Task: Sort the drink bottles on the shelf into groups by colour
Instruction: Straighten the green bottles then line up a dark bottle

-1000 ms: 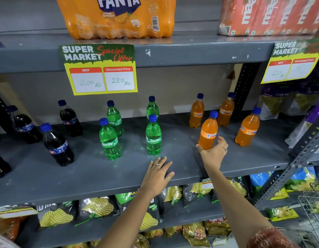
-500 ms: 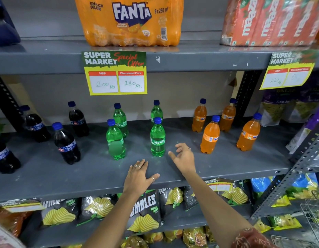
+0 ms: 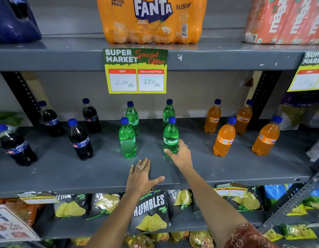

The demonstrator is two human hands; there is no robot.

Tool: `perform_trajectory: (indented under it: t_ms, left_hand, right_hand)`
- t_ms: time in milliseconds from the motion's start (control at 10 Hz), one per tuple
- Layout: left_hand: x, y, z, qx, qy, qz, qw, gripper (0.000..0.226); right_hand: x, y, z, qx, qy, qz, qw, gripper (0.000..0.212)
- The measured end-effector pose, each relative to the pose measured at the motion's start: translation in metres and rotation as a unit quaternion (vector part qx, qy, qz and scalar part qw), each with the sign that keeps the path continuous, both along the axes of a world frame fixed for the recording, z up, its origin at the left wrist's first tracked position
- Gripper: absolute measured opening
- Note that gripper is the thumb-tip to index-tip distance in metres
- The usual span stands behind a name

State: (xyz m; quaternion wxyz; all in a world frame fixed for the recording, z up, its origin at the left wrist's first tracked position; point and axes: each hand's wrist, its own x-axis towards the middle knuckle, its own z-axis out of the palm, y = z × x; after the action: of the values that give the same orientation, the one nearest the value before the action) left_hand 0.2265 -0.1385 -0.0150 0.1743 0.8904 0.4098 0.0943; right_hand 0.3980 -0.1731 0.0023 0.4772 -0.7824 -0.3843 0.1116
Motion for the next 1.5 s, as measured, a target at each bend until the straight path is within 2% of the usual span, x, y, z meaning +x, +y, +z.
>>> perform_trajectory:
  t_ms: [200, 300, 400, 500, 600, 900, 1200, 1300, 1500]
  left_hand:
    - [0.0, 0.0, -0.001, 0.0, -0.007, 0.003, 1.0, 0.089]
    - [0.0, 0.001, -0.001, 0.004, -0.01, 0.003, 1.0, 0.09]
    - [0.0, 0.001, -0.002, 0.009, -0.016, 0.003, 1.0, 0.091]
    - [-0.008, 0.004, -0.004, 0.011, -0.038, 0.013, 0.999, 0.093]
    - [-0.019, 0.01, -0.005, 0.023, -0.048, 0.02, 0.998, 0.089]
    - [-0.112, 0.053, -0.003, 0.055, -0.042, 0.12, 0.99, 0.087]
    - [-0.193, 0.086, -0.001, 0.043, -0.024, 0.195, 0.98, 0.095]
    - [-0.211, 0.096, 0.0, 0.019, 0.0, 0.207, 0.978, 0.104]
    - [-0.216, 0.1, -0.004, -0.005, 0.021, 0.203, 0.979, 0.112]
  right_hand:
    - [0.003, 0.0, 0.0, -0.009, 0.002, -0.018, 1.0, 0.052]
    - [0.0, -0.003, 0.002, 0.003, 0.023, -0.009, 1.0, 0.072]
    - [-0.006, -0.007, 0.0, 0.063, 0.018, -0.034, 0.997, 0.077]
    - [-0.021, -0.011, -0.002, 0.136, -0.062, -0.062, 0.987, 0.04]
    - [-0.032, -0.009, 0.002, 0.127, -0.081, -0.034, 0.988, 0.023]
    - [-0.098, 0.035, 0.011, 0.034, -0.08, 0.123, 0.989, 0.007]
    - [-0.165, 0.077, -0.003, -0.013, -0.056, 0.209, 0.976, 0.02]
    - [-0.189, 0.097, -0.005, -0.058, -0.054, 0.242, 0.967, 0.042]
    - [-0.22, 0.13, 0.0, -0.075, -0.023, 0.23, 0.97, 0.066]
